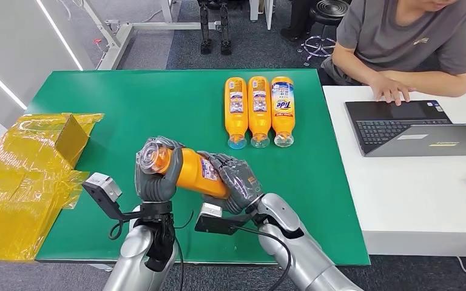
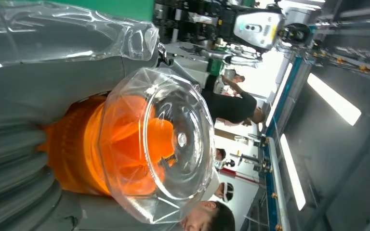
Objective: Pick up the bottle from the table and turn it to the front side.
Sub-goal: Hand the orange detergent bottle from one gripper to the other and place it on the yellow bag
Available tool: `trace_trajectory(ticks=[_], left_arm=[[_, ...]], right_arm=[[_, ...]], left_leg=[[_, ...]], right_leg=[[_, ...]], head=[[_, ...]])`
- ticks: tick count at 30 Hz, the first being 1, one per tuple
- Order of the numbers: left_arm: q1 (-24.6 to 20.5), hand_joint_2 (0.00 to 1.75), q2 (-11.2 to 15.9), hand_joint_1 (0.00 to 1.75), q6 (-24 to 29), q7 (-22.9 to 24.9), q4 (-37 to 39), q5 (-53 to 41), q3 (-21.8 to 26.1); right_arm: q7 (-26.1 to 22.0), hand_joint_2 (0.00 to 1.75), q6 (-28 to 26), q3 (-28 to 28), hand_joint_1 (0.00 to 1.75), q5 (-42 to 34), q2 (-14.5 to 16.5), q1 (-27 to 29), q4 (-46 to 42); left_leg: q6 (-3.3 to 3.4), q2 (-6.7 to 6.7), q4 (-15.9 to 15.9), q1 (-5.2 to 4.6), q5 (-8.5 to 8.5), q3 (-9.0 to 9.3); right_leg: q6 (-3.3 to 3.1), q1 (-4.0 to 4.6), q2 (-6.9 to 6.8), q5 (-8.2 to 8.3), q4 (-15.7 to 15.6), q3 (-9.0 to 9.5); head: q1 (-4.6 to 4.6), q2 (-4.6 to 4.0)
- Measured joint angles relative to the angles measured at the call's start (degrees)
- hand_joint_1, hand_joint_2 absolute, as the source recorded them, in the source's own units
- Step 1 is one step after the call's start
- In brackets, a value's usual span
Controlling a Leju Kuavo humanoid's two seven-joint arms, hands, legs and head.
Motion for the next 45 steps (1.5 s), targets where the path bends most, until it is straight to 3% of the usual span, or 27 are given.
trace_trajectory(ticks=[3,11,17,21,25,28,38,45], left_arm=[[0.1,1.75,0.01,1.75,-0.05,-0.02,-0.64,-0.37,0.11],[0.32,1.75,0.01,1.75,0.6,-0.02,-1.5,-0.82,0.45],[1.27,1.75,0.48,1.75,13.36,-0.02,-5.46,-8.3,1.73],[1.48,1.75,1.84,1.75,19.01,-0.02,-6.16,-12.15,3.06],[1.31,1.75,4.46,1.75,25.28,-0.01,-5.96,-18.25,4.35],[0.95,1.75,6.79,1.75,26.7,1.51,-5.08,-27.81,6.12],[-3.87,1.75,16.22,1.75,26.94,16.22,1.68,-62.4,9.33],[-9.25,1.75,22.07,1.75,23.72,24.88,12.27,-74.61,8.73]], right_arm=[[0.82,1.75,-0.95,0.1,0.0,1.05,0.27,0.68,-1.55],[-0.03,1.75,-5.5,0.08,0.0,-2.9,1.27,4.12,-9.67],[-2.62,1.75,-12.91,-0.29,0.0,-11.71,1.33,8.53,-17.96],[-2.87,1.75,-14.38,-0.67,0.0,-13.18,1.1,10.12,-20.02],[-3.92,1.75,-15.6,-1.79,0.0,-14.5,0.91,11.24,-20.02],[-4.83,1.75,-16.64,-2.47,0.0,-15.14,0.71,12.07,-20.01],[-5.84,1.75,-18.36,-3.52,0.0,-17.06,-0.9,14.07,-20.5],[-5.61,1.75,-17.57,-3.83,0.0,-16.41,-1.61,16.73,-24.17]], left_leg=[[0.0,-0.01,0.0,0.0,0.0,0.0],[0.0,-0.01,0.0,0.0,0.0,-0.01],[0.0,0.01,-0.02,0.0,-0.01,-0.01],[0.0,0.02,-0.03,0.0,0.0,0.0],[-0.01,0.02,-0.03,0.01,0.0,0.01],[-0.01,0.03,-0.03,0.01,0.01,0.02],[-0.01,0.05,-0.03,0.01,0.01,0.02],[-0.02,0.08,-0.04,0.01,0.01,0.03]], right_leg=[[0.0,0.0,-0.01,0.0,0.0,0.0],[0.0,0.0,-0.02,-0.01,0.0,0.0],[0.01,0.0,0.0,-0.03,-0.01,-0.01],[0.01,0.0,0.01,-0.03,-0.01,-0.01],[0.0,0.0,0.01,-0.03,0.0,-0.01],[0.0,0.01,0.02,-0.03,0.01,-0.01],[0.0,0.01,0.05,-0.02,0.02,-0.03],[-0.02,0.01,0.08,-0.01,0.04,-0.05]], head=[[0.0,0.0],[0.0,0.0],[0.0,0.0],[-0.01,0.0],[0.01,0.0],[0.0,0.0],[0.01,0.0],[0.01,0.0]])
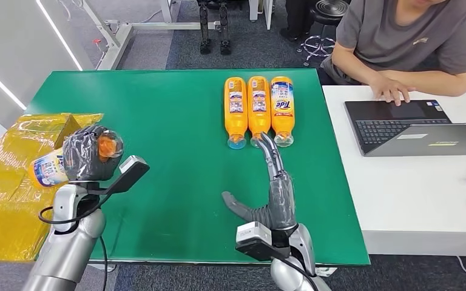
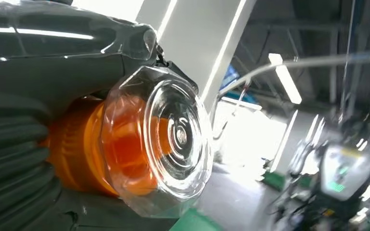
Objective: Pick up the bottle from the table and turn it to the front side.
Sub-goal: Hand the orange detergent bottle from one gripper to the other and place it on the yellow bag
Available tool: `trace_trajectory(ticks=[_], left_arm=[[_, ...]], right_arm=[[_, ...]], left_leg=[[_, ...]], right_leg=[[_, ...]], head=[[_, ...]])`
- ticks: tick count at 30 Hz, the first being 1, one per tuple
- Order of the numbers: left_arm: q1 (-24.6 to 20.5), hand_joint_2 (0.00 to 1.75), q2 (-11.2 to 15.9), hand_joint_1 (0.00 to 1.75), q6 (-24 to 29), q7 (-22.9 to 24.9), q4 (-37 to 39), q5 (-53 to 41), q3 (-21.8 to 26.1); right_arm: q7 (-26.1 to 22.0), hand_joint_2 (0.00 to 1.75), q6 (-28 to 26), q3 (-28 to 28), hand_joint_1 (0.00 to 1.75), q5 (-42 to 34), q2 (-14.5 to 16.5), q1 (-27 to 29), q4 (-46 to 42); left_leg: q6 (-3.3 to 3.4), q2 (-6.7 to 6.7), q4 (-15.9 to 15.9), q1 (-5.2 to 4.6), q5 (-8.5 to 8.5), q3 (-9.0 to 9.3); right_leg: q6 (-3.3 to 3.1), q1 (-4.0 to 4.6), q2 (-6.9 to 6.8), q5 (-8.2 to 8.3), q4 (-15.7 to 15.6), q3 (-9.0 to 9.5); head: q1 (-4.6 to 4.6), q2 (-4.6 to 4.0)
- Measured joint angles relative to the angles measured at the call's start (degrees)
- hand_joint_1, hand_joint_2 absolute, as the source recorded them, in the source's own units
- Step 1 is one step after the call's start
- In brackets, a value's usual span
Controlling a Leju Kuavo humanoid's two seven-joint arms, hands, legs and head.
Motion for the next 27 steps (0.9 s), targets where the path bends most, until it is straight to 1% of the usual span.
trace_trajectory(ticks=[5,9,15,17,20,27], left_arm=[[-1.13,1.75,1.57,1.75,-0.17,3.58,10.13,-7.6,-1.59],[-2.64,1.75,2.02,1.75,-0.56,4.05,18.65,-9.63,-2.42],[-6.44,1.75,2.55,1.75,-3.87,5.13,29.27,-13.39,-3.95],[-7.65,1.75,2.77,1.75,-4.81,4.81,31.76,-14.08,-4.33],[-9.25,1.75,3.59,1.75,-6.86,3.06,34.77,-14.97,-5.04],[-13.77,1.75,6.94,1.75,-11.02,-1.94,38.51,-15.27,-5.65]], right_arm=[[0.38,1.75,1.66,-0.01,0.0,0.55,-0.36,0.45,-1.34],[0.35,1.75,2.09,-0.02,0.0,0.62,-0.41,0.49,-1.46],[-0.3,1.75,2.16,-0.03,0.0,0.94,-0.46,0.59,-1.55],[-0.4,1.75,2.14,-0.03,0.0,0.98,-0.46,0.64,-1.59],[-0.38,1.75,2.37,-0.03,0.0,1.03,-0.46,0.64,-1.72],[-0.33,1.75,2.6,-0.09,0.0,1.04,-0.44,0.8,-1.79]], left_leg=[[0.0,0.08,0.0,-0.01,0.0,-0.01],[0.0,0.08,0.0,-0.01,0.0,-0.02],[0.0,0.09,0.0,0.0,0.0,-0.01],[0.0,0.09,0.0,0.0,0.0,-0.01],[-0.01,0.08,-0.01,0.0,0.0,-0.01],[-0.06,0.09,-0.01,0.05,0.05,-0.01]], right_leg=[[0.0,0.0,0.08,0.0,-0.01,-0.04],[0.0,0.0,0.08,0.0,-0.01,-0.05],[0.0,0.0,0.09,0.01,0.02,-0.04],[-0.01,0.0,0.09,0.01,0.03,-0.04],[-0.01,0.0,0.09,0.01,0.05,-0.04],[-0.02,0.04,0.1,0.01,0.07,-0.09]], head=[[0.0,0.0],[0.0,0.0],[0.0,0.0],[0.0,0.0],[-0.01,0.0],[0.01,0.0]])
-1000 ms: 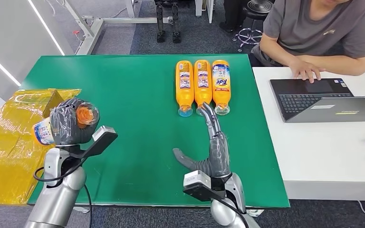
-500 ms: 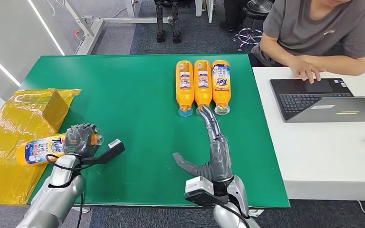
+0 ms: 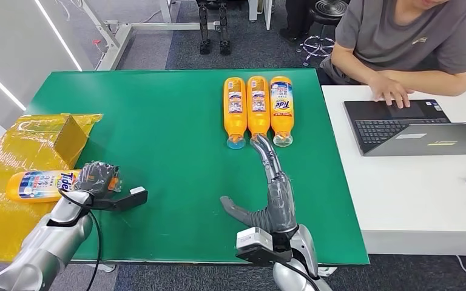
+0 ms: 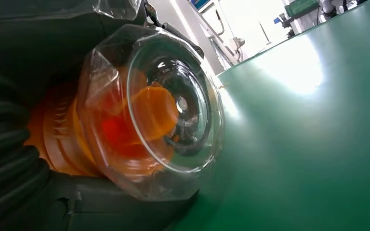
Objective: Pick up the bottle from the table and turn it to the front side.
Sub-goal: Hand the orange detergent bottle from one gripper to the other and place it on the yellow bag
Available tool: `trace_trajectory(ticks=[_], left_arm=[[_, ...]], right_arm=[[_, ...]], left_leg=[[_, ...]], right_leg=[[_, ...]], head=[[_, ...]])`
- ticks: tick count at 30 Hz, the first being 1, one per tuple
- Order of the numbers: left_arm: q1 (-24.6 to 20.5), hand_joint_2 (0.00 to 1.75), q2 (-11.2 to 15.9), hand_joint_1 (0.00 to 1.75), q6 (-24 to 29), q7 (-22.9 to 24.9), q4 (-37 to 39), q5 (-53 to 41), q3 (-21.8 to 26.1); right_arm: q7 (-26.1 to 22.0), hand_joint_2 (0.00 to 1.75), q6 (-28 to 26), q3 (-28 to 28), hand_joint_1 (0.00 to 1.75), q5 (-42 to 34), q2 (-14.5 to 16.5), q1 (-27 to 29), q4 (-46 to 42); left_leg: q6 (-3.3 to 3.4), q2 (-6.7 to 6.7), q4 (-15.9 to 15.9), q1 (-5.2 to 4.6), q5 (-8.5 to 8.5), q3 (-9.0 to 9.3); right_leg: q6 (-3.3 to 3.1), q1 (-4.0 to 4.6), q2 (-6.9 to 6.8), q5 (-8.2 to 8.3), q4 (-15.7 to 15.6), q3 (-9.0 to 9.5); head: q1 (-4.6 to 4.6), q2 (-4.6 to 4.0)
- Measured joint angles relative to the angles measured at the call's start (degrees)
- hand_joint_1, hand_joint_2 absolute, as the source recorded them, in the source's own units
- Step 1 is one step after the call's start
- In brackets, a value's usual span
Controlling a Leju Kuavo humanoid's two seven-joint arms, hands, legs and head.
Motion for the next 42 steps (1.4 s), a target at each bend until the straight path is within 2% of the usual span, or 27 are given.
trace_trajectory(ticks=[5,11,25,31,34,36,38,40,42], left_arm=[[-5.08,1.75,1.61,1.75,-5.54,-1.81,1.31,-0.54,-0.18],[-8.52,1.75,1.66,1.75,-10.7,-1.52,2.86,-1.12,-0.98],[-9.03,1.75,1.5,1.75,-19.2,-1.52,6.12,-0.24,-1.86],[-9.27,1.75,1.96,1.75,-20.27,-2.41,6.99,-1.65,-3.33],[-9.22,1.75,2.02,1.71,-19.09,-3.22,7.24,-1.75,-4.05],[-9.05,1.75,1.87,1.01,-17.88,-3.57,7.32,-1.76,-4.4],[-8.94,1.75,1.6,0.19,-17.13,-3.73,7.34,-1.79,-4.66],[-8.92,1.75,1.23,0.02,-16.69,-3.74,7.35,-1.87,-5.02],[-9.01,1.75,0.87,0.0,-16.45,-3.74,7.36,-1.92,-5.34]], right_arm=[[-0.05,1.75,-0.2,-0.1,0.0,0.52,0.02,0.26,-0.06],[1.07,1.75,0.13,-0.4,0.0,1.91,0.33,0.54,-0.77],[2.1,1.75,0.24,-1.74,0.0,3.86,0.81,1.92,-3.05],[2.39,1.75,0.4,-2.25,0.0,4.53,0.84,2.44,-3.82],[2.66,1.75,0.82,-2.32,0.0,5.02,0.85,2.57,-4.14],[2.72,1.75,0.99,-2.41,0.0,5.19,0.85,2.69,-4.35],[2.75,1.75,0.97,-2.5,0.0,5.23,0.85,2.8,-4.43],[2.79,1.75,0.95,-2.56,0.0,5.24,0.85,2.9,-4.43],[2.79,1.75,0.93,-2.58,0.0,5.25,0.86,3.0,-4.43]], left_leg=[[-0.01,-0.05,0.0,0.0,0.02,-0.02],[-0.01,-0.02,0.01,-0.03,0.01,-0.03],[-0.02,-0.03,0.0,-0.02,0.01,-0.03],[-0.02,-0.02,0.0,-0.02,0.01,-0.02],[-0.02,-0.03,0.0,-0.02,0.01,-0.02],[-0.02,-0.04,0.0,-0.02,0.01,-0.02],[-0.02,-0.06,0.0,-0.02,0.01,-0.01],[-0.02,-0.07,0.0,-0.02,0.01,-0.01],[-0.01,-0.07,0.0,-0.03,0.01,0.01]], right_leg=[[0.0,0.01,-0.05,0.0,0.01,0.01],[0.01,-0.01,-0.03,0.01,-0.01,0.01],[0.0,-0.01,-0.03,0.0,0.0,0.01],[0.0,-0.01,-0.03,0.0,0.0,0.02],[0.0,-0.02,-0.03,0.0,0.0,0.02],[0.0,-0.02,-0.05,0.0,-0.01,0.02],[0.0,-0.02,-0.07,0.0,0.0,0.03],[0.0,-0.02,-0.09,0.0,0.0,0.04],[0.0,-0.02,-0.09,0.0,0.0,0.08]], head=[[-0.01,0.0],[0.01,0.0],[0.0,0.0],[-0.01,0.0],[-0.01,0.0],[-0.01,0.0],[-0.01,0.0],[0.01,0.0],[0.01,0.0]])
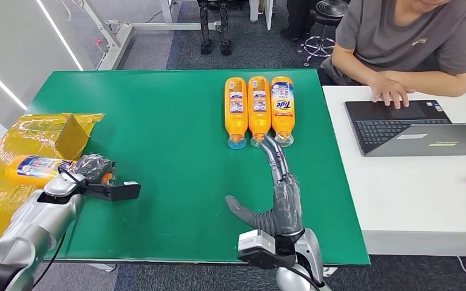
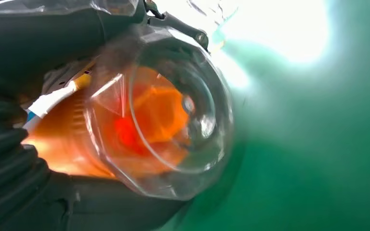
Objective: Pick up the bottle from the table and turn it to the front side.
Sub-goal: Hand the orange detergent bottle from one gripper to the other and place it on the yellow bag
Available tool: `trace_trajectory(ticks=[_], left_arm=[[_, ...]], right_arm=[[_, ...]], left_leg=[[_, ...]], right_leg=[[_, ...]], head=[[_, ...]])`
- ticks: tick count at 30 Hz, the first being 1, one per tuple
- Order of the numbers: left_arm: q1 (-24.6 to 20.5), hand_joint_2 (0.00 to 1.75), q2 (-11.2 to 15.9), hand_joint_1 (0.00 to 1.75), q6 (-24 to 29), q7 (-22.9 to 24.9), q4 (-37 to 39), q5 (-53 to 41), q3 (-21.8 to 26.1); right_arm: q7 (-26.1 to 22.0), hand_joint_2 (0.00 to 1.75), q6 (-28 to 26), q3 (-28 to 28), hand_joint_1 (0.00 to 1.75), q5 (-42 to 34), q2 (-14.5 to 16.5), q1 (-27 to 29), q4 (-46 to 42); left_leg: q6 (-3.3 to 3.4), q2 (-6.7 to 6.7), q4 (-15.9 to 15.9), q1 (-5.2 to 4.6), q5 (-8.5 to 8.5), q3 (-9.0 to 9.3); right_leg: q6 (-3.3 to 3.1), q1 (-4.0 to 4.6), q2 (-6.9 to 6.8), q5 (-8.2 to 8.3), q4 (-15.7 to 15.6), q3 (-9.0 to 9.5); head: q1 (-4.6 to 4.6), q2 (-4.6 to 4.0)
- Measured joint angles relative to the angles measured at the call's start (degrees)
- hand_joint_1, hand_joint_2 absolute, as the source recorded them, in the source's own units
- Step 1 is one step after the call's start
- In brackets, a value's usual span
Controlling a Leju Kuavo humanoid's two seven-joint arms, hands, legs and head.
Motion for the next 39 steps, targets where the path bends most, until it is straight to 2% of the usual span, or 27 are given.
trace_trajectory(ticks=[9,17,23,28,39], left_arm=[[-0.58,1.75,-0.75,0.0,1.4,0.71,-0.02,0.28,-0.29],[-0.24,1.75,-0.2,0.0,7.6,1.37,-0.03,3.18,-0.12],[0.78,1.75,0.18,0.0,16.12,0.6,-1.72,8.28,2.75],[4.6,1.75,0.54,0.0,21.37,-1.3,-5.59,12.88,7.81],[17.32,1.75,2.16,0.0,25.77,-4.75,-16.14,17.24,17.08]], right_arm=[[0.24,1.75,0.15,-0.19,0.0,-0.02,0.16,0.16,0.0],[0.32,1.75,0.19,-0.86,0.0,0.29,0.16,0.49,0.0],[0.43,1.75,0.45,-1.17,0.0,0.35,0.21,0.52,0.0],[0.52,1.75,0.81,-1.37,0.0,0.26,0.34,0.49,0.0],[-0.09,1.75,0.67,-1.5,0.0,-1.96,0.32,0.22,0.56]], left_leg=[[0.0,0.01,0.0,0.0,0.0,0.07],[0.0,0.02,0.0,0.01,0.0,0.05],[0.0,0.02,0.0,0.0,-0.01,0.03],[0.0,0.07,-0.01,0.0,-0.02,0.04],[-0.01,0.07,-0.04,0.01,-0.02,0.01]], right_leg=[[0.0,0.0,0.02,0.0,0.0,0.07],[0.0,0.0,0.03,0.0,0.0,0.04],[0.0,0.0,0.03,0.0,0.0,0.04],[0.0,0.0,0.08,-0.01,0.0,0.03],[-0.05,0.0,0.07,-0.05,-0.01,-0.02]], head=[[-0.01,0.0],[-0.01,0.0],[0.0,0.0],[-0.02,0.0],[-0.01,0.0]])
